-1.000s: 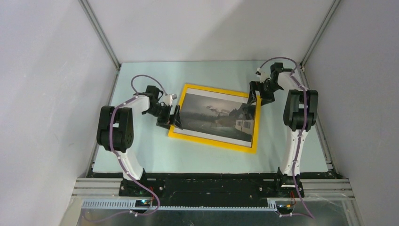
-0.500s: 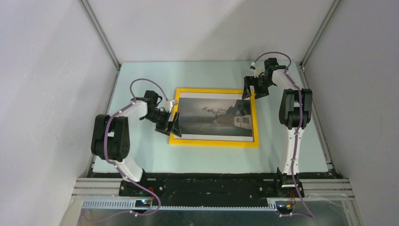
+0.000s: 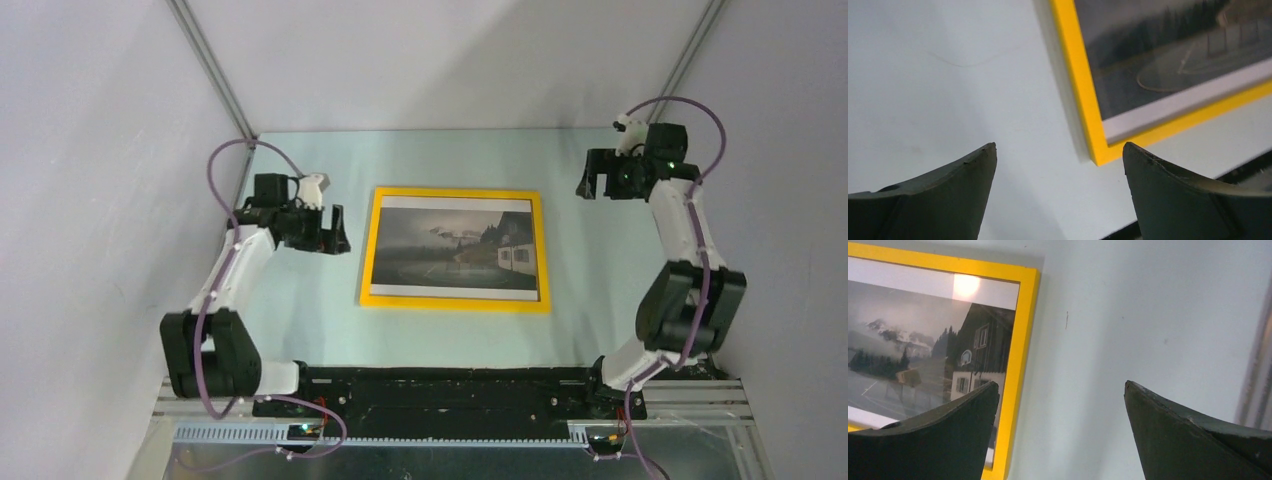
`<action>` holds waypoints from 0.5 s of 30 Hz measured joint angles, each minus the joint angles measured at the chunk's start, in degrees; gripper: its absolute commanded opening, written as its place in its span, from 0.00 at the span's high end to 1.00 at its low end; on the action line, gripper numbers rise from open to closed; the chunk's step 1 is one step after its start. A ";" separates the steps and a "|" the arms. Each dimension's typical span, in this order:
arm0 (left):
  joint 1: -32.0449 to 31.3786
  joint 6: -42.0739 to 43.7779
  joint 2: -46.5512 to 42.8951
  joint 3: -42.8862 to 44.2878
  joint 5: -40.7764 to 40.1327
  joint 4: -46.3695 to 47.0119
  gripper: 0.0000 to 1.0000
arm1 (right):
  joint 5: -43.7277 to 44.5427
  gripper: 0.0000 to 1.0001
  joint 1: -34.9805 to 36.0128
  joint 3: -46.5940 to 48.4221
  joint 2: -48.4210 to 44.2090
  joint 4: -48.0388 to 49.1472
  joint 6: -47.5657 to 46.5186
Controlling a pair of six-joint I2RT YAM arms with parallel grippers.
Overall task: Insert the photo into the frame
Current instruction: Adjust the photo frame at the center of the board, then reset both arms
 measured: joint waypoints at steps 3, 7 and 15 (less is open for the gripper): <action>1.84 -1.75 -5.31 0.00 -3.87 3.37 0.00 | -0.90 0.01 -2.03 -4.02 -7.58 0.28 -0.04; 2.80 -4.15 -13.35 -0.70 -9.81 8.39 0.00 | -4.59 0.01 -6.58 -8.76 -15.76 0.26 0.83; 2.80 -6.91 -27.15 -1.18 -18.40 12.92 0.00 | -7.19 0.01 -10.91 -18.47 -30.80 -1.25 3.26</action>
